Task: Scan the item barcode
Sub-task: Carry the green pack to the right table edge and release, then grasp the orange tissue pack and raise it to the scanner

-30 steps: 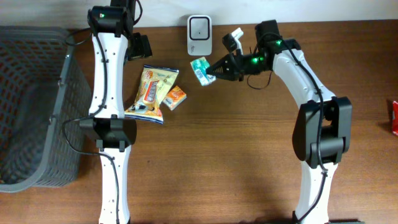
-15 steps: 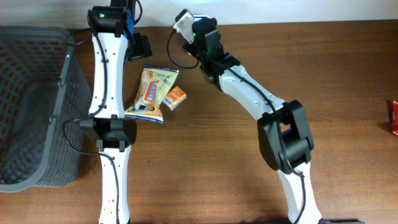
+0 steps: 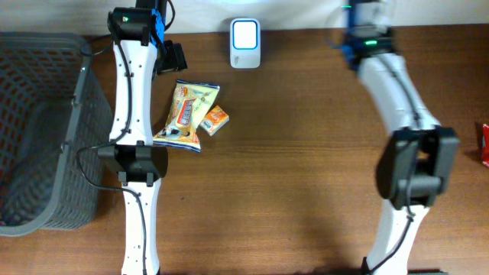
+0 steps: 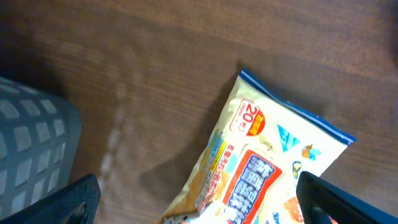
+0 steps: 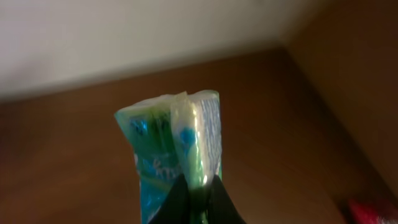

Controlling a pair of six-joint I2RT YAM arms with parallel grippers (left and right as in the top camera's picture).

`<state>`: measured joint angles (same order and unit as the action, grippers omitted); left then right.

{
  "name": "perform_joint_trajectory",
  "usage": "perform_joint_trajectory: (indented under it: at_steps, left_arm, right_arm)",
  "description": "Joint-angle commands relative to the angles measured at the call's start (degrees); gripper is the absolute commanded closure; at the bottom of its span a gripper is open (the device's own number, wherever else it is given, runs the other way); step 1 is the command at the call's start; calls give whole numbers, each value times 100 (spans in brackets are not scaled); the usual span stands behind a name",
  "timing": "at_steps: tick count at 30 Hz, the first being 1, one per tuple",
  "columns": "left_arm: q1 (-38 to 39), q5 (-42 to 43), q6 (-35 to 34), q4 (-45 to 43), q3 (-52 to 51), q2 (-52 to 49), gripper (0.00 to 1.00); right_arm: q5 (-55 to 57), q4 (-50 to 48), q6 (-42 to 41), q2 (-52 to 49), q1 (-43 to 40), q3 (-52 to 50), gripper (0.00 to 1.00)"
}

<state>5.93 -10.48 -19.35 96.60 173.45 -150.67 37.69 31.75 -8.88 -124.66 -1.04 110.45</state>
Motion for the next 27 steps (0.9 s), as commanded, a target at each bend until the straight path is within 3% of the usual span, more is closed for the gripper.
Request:
perform_joint_trajectory:
  at_steps: [1,7,8,9,10,11,13,18,19,22,25,27]
  left_arm:
    - [-9,37,-55,13,-7,-68,1]
    - [-9,37,-55,13,-7,-68,1]
    - [-9,37,-55,13,-7,-68,1]
    - [-9,37,-55,13,-7,-68,1]
    - [-9,37,-55,13,-7,-68,1]
    - [-9,37,-55,13,-7,-68,1]
    - [-9,37,-55,13,-7,-68,1]
    - [-9,37,-55,13,-7,-68,1]
    - [-9,37,-55,13,-7,-68,1]
    - [-9,37,-55,13,-7,-68,1]
    - [-9,37,-55,13,-7,-68,1]
    - [-9,37,-55,13,-7,-68,1]
  right_arm:
    - [-673,1023,-925,120,-1126,-52,96]
    - [-1519,1825,-922,83,-3178,-63,95]
    - [-1521,1840,-925,50,-3359,-68,84]
    - [-1521,1821,-922,42,-3429,-74,58]
    - [-1521,1777,-918,42,-3475,-74,17]
    - [-1528,1786,-820,44,-3482,-74,1]
    - [-1884,1875,-787,48,-3386,-72,1]
    - [-7490,1893,-120,90,-2452,-72,1]
    - [-7825,1961,192,81,-2022,-72,1]
    - [-7761,2044,350,0,-529,-79,7]
    - [-7606,1687,-1167,-238,940,-79,7]
    - [-6301,1576,-3097,-437,1812,-79,7]
